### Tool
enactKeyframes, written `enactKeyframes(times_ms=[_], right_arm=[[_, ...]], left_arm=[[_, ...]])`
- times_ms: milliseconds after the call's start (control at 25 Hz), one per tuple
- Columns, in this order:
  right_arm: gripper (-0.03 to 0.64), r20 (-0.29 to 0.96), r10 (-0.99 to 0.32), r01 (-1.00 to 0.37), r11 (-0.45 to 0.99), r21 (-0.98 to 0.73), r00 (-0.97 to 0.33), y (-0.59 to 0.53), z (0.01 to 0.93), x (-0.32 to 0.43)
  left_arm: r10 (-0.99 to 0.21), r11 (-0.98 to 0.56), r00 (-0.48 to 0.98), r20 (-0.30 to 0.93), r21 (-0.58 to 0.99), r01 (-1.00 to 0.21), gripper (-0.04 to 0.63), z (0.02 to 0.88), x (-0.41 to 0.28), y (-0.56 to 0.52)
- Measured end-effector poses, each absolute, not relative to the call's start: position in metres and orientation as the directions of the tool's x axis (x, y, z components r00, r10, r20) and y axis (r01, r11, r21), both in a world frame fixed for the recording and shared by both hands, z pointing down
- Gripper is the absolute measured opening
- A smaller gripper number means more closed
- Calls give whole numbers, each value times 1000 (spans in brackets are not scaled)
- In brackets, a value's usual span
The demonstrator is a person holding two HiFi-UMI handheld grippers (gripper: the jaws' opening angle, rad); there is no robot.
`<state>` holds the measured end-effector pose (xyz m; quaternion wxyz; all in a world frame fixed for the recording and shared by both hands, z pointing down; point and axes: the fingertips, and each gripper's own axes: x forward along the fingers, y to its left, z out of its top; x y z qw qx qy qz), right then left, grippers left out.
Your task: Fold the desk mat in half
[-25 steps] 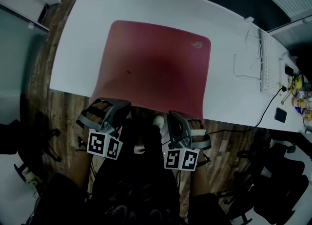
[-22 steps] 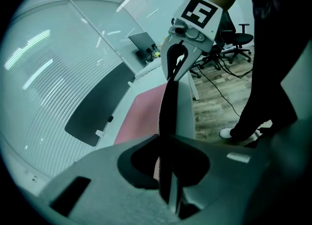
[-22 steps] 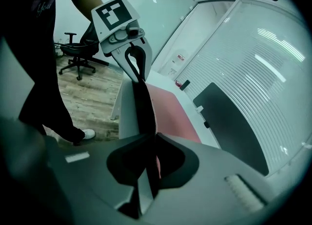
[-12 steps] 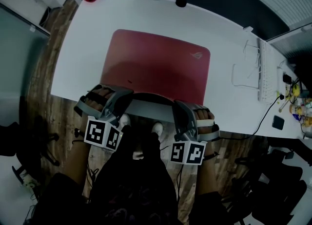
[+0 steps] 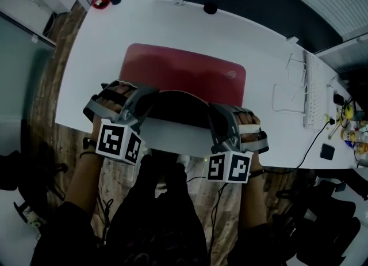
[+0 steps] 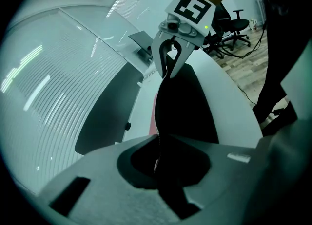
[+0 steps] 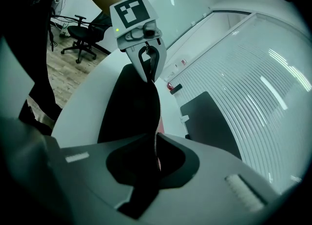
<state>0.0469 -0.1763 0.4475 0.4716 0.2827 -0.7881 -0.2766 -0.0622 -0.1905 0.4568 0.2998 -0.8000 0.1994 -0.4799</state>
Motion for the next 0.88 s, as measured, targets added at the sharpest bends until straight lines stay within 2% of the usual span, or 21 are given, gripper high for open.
enactKeyframes(times_ms=[520, 880], right_arm=[[34, 637, -659, -119, 727, 677, -399, -285, 473, 55], [34, 715, -569, -108, 807, 581, -405, -325, 519, 57]], left_arm=[[-581, -769, 441, 684, -639, -22, 26, 486, -54, -300], [-443, -869, 424, 790, -495, 15, 25, 538, -52, -339]])
